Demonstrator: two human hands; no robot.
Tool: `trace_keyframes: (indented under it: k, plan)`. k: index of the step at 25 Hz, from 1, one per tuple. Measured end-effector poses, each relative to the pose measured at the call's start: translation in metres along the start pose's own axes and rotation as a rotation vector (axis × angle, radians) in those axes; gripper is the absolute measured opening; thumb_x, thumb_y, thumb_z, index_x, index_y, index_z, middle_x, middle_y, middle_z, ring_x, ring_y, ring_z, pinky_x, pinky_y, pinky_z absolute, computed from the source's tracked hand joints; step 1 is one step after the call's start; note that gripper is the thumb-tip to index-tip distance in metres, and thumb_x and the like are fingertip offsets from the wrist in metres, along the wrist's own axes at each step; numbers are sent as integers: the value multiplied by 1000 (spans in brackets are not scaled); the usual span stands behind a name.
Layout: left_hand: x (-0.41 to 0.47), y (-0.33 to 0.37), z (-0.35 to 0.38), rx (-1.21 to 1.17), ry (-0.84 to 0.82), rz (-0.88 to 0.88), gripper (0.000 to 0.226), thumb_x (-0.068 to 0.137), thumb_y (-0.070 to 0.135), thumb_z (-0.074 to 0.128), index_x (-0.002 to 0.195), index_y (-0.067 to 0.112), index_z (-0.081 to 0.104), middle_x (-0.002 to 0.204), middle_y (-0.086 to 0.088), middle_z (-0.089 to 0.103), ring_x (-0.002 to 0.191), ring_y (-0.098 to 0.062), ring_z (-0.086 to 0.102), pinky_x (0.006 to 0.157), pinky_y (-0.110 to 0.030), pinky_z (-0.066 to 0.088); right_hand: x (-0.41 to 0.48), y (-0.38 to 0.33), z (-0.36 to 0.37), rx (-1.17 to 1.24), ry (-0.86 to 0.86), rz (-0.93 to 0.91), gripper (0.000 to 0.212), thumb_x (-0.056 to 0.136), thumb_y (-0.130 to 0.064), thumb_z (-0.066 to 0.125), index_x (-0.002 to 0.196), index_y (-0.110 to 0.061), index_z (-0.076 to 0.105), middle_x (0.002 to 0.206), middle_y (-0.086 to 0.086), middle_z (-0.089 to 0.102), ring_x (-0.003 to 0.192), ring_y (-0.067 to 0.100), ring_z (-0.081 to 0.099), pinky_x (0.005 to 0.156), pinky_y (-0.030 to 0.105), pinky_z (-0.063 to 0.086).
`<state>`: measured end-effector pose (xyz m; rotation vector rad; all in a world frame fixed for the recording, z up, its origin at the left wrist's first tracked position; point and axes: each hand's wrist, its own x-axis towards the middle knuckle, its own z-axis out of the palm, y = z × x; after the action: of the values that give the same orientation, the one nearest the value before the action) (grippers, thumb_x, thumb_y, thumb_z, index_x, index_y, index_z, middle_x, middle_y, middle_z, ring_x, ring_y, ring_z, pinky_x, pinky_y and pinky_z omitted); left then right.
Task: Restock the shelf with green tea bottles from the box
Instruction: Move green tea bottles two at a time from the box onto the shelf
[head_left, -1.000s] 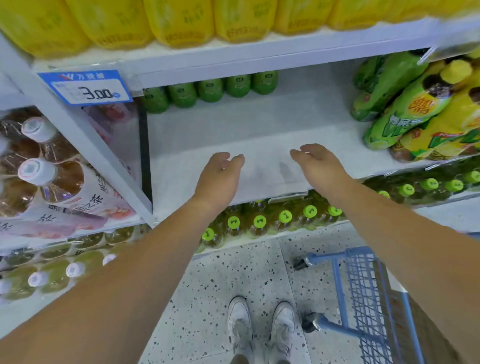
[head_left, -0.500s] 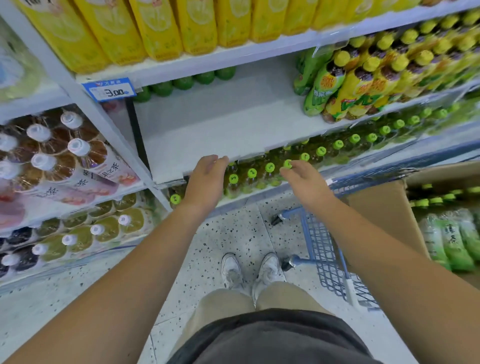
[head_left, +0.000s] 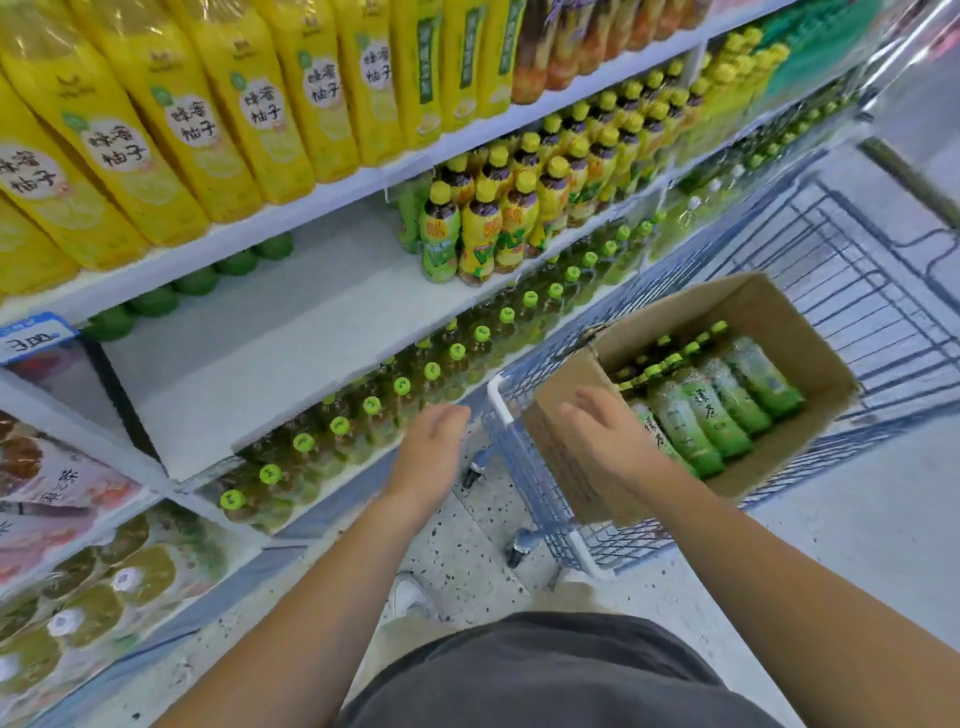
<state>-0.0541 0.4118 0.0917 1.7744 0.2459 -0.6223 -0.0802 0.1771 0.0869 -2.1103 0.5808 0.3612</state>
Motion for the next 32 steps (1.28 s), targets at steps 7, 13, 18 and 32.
trace_keyframes:
  k: [7, 13, 18, 32]
  plan:
    - [11, 30, 132, 48, -108, -39, 51, 97, 61, 47, 138, 32, 53, 129, 17, 54, 110, 0, 50, 89, -30, 36, 20, 80, -107, 107, 45, 72, 58, 97, -50, 57, 148, -23, 45, 134, -4, 60, 118, 16, 56, 100, 37, 44]
    - [30, 48, 224, 55, -106, -106, 54, 98, 62, 46, 144, 33, 45, 135, 12, 48, 118, -10, 46, 94, -35, 38, 49, 145, -179, 152, -50, 145, 64, 95, -55, 56, 150, -26, 41, 141, -3, 52, 125, 18, 52, 106, 41, 42]
    - [57, 55, 302, 21, -71, -137, 63, 100, 57, 46, 152, 22, 38, 144, 6, 49, 121, -14, 49, 104, -39, 39, 77, 193, -227, 88, -78, 180, 67, 95, -58, 55, 153, -27, 40, 142, -2, 52, 121, 17, 53, 97, 33, 40]
    - [146, 21, 419, 52, -90, -426, 90, 98, 47, 54, 162, 16, -1, 97, 8, 45, 68, -5, 42, 60, -25, 40, 178, 270, -245, -320, -246, 258, 74, 98, -51, 54, 158, -17, 27, 157, 8, 42, 125, 25, 53, 98, 35, 41]
